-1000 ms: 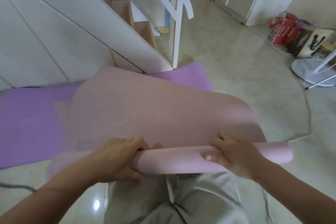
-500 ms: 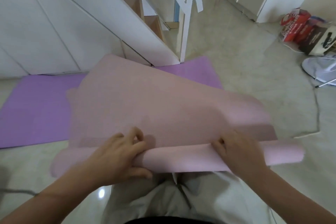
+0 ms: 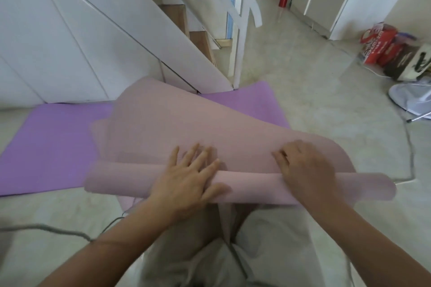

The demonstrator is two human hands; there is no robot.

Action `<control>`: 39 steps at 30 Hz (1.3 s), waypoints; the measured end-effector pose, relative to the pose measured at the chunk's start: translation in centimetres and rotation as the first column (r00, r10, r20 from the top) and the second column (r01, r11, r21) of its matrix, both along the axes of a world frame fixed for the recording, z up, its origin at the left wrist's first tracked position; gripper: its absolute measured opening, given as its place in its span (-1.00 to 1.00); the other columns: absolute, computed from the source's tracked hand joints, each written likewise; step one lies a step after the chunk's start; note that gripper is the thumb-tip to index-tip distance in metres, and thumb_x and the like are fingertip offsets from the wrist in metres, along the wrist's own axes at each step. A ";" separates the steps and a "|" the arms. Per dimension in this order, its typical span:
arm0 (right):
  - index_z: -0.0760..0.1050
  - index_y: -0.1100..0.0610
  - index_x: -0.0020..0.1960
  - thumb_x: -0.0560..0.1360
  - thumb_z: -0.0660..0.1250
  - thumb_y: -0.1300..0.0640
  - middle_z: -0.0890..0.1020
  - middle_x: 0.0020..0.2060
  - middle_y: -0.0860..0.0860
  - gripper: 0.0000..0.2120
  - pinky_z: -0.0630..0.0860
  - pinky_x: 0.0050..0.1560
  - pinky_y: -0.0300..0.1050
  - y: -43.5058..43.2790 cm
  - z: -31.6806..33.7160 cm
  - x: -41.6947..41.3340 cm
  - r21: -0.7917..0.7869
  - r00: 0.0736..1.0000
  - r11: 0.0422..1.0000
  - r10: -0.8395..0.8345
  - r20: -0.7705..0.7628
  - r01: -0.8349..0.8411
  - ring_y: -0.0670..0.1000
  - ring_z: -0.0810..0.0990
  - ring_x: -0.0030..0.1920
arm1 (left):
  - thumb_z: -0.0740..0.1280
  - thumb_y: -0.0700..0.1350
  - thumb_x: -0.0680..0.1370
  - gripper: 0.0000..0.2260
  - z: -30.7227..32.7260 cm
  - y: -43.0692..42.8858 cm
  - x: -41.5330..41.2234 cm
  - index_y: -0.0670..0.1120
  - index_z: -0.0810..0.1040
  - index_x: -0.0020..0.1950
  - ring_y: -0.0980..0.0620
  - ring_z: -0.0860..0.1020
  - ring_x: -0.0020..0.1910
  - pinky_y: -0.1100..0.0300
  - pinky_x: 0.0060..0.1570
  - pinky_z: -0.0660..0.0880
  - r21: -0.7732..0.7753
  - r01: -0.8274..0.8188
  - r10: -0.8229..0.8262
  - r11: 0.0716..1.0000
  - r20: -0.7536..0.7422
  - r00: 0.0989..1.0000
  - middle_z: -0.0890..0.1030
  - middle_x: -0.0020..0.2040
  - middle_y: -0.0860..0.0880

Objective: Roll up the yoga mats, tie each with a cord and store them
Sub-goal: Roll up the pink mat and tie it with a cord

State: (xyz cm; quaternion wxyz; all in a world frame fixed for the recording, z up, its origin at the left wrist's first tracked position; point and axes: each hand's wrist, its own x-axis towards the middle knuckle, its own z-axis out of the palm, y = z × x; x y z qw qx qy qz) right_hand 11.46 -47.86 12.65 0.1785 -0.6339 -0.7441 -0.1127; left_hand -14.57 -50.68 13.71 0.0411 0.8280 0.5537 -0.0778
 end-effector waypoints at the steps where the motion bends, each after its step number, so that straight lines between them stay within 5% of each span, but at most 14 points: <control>1: 0.55 0.12 -0.18 0.54 0.24 -0.08 0.59 -0.25 0.09 -0.71 0.51 -0.27 0.03 -0.9 0.2 -0.4 0.013 0.996 0.996 0.088 -0.006 -0.088 0.20 0.58 -0.23 | -0.41 0.44 0.45 -0.20 0.4 1.3 -0.1 0.21 0.11 0.58 -0.10 -0.15 0.61 -0.26 0.51 -0.14 -0.053 -0.001 0.002 0.999 0.014 1.000 -0.14 0.63 -0.02; 3: 0.62 0.08 0.04 0.52 0.16 -0.21 0.67 -0.03 0.05 -0.57 0.52 -0.04 0.02 -2.5 -0.5 -1.2 -0.097 0.983 0.979 0.184 0.023 -0.181 0.15 0.63 -0.03 | -0.40 0.47 0.40 -0.21 1.1 3.9 -0.1 0.30 0.08 0.56 -0.07 -0.31 0.58 -0.24 0.50 -0.25 -0.132 0.008 -0.004 0.991 0.032 0.999 -0.29 0.61 -0.02; 6: 0.59 0.07 0.23 0.56 -0.02 -0.30 0.63 0.21 0.05 -0.39 0.47 0.17 0.03 -1.2 -0.7 -1.6 -0.211 0.994 0.972 0.109 0.005 -0.105 0.12 0.58 0.23 | -0.28 0.42 0.47 -0.31 1.8 6.9 0.3 0.28 0.16 0.55 -0.10 -0.22 0.60 -0.27 0.50 -0.20 -0.114 0.016 -0.017 0.993 -0.009 1.000 -0.20 0.63 -0.08; 8: 0.43 -0.01 0.42 0.56 -0.16 -0.29 0.45 0.43 0.05 -0.35 0.33 0.35 0.07 1.5 0.2 -2.0 -0.335 1.000 0.942 -0.012 0.009 0.014 0.09 0.37 0.45 | -0.14 0.30 0.59 -0.42 2.3 7.7 0.6 0.14 0.29 0.53 -0.16 -0.01 0.60 -0.30 0.49 -0.08 0.105 -0.019 0.027 0.994 -0.072 0.997 0.03 0.63 -0.13; 11: 0.02 -0.06 0.60 0.61 -0.16 -0.26 0.04 0.60 0.03 -0.40 0.04 0.51 0.14 6.0 0.8 -1.3 -0.575 0.997 0.816 -0.074 0.003 0.062 0.06 0.00 0.59 | 0.00 0.20 0.61 -0.46 2.1 6.1 0.8 -0.04 0.47 0.42 -0.21 0.32 0.49 -0.32 0.45 0.13 0.334 -0.104 0.096 0.937 0.040 0.995 0.38 0.50 -0.15; 14: -0.07 0.00 0.60 0.63 -0.11 -0.24 -0.02 0.60 0.08 -0.38 0.01 0.52 0.19 9.0 0.4 -1.3 -0.664 0.998 0.746 -0.059 0.016 0.055 0.10 -0.05 0.59 | 0.01 0.27 0.57 -0.38 0.6 4.4 0.1 -0.06 0.42 0.48 -0.24 0.35 0.48 -0.39 0.37 0.23 0.218 -0.078 0.079 0.973 0.002 0.997 0.37 0.51 -0.15; 16: -0.02 0.03 0.59 0.63 -0.11 -0.23 0.02 0.59 0.11 -0.39 0.03 0.51 0.20 10.5 0.1 -1.8 -0.652 0.998 0.756 -0.067 0.008 0.056 0.12 -0.02 0.58 | -0.15 0.31 0.56 -0.32 1.3 5.9 0.0 0.00 0.31 0.55 -0.16 0.22 0.55 -0.36 0.43 0.15 0.115 -0.114 0.115 0.987 -0.005 0.993 0.22 0.59 -0.09; 19: 0.26 0.10 0.50 0.61 -0.15 -0.25 0.28 0.50 0.19 -0.36 0.24 0.43 0.17 11.6 1.0 -2.1 -0.451 0.996 0.890 -0.088 -0.017 0.071 0.17 0.23 0.50 | -0.25 0.30 0.59 -0.38 2.2 9.6 0.1 0.12 0.06 0.61 -0.04 -0.09 0.61 -0.24 0.52 -0.10 -0.010 -0.152 0.152 0.988 0.002 0.988 -0.06 0.64 0.01; 22: 0.52 0.15 0.31 0.55 -0.07 -0.22 0.54 0.30 0.19 -0.36 0.44 0.27 0.18 8.8 1.7 -2.3 -0.143 0.999 0.989 0.029 -0.043 -0.035 0.21 0.50 0.32 | -0.21 0.28 0.63 -0.45 2.4 12.8 -0.2 0.17 0.00 0.61 -0.05 -0.14 0.61 -0.22 0.52 -0.15 -0.112 -0.175 0.176 0.978 -0.006 0.984 -0.12 0.64 -0.01; 27: 0.54 0.08 0.27 0.52 0.05 -0.33 0.64 0.13 0.06 -0.38 0.48 0.13 0.08 6.2 0.1 -1.5 -0.150 0.996 0.985 0.093 0.017 -0.089 0.15 0.60 0.10 | -0.17 0.30 0.63 -0.44 2.5 17.5 0.3 0.16 0.05 0.61 -0.13 -0.04 0.61 -0.25 0.50 -0.09 -0.310 -0.193 0.194 0.931 -0.028 0.981 -0.06 0.64 -0.10; 31: 0.52 -0.09 0.17 0.47 -0.21 -0.44 0.62 0.05 -0.04 -0.30 0.44 0.08 0.02 10.5 1.4 -1.8 -0.312 0.995 0.950 0.054 0.081 -0.026 0.09 0.56 0.07 | -0.17 0.36 0.45 -0.31 3.2 18.4 0.4 0.09 0.44 0.37 -0.09 0.33 0.39 -0.06 0.32 0.26 -0.089 -0.209 0.223 0.974 0.195 0.955 0.38 0.42 -0.06; 33: 0.51 -0.09 0.16 0.48 -0.21 -0.45 0.57 0.07 -0.03 -0.31 0.44 0.11 0.03 12.0 1.5 -1.4 -0.395 0.998 0.917 0.065 0.012 -0.055 0.08 0.52 0.14 | -0.09 0.42 0.37 -0.29 3.1 16.6 -0.5 0.04 0.48 0.25 -0.08 0.42 0.21 -0.01 0.17 0.36 0.076 -0.149 0.127 0.986 0.241 0.962 0.43 0.22 -0.02; 35: 0.52 -0.06 0.09 0.50 -0.16 -0.44 0.58 0.03 -0.02 -0.35 0.45 0.06 0.01 12.9 1.8 -1.2 -0.422 0.997 0.903 0.076 -0.023 -0.079 0.09 0.55 0.12 | 0.11 0.47 0.28 -0.29 2.2 14.5 -1.6 0.01 0.50 0.19 -0.11 0.48 0.01 0.00 -0.06 0.46 0.219 0.040 -0.061 0.975 0.093 0.994 0.47 0.08 -0.04; 39: 0.46 0.00 -0.09 0.52 -0.16 -0.43 0.64 -0.10 -0.01 -0.38 0.35 -0.17 -0.04 13.4 3.3 -1.7 -0.302 0.980 0.940 0.187 0.070 -0.158 0.11 0.60 -0.03 | 0.42 0.20 0.15 -0.45 2.9 14.5 -2.6 -0.04 0.53 0.05 -0.16 0.52 -0.23 0.05 -0.36 0.46 0.212 0.087 -0.077 0.973 -0.054 0.996 0.50 -0.11 -0.07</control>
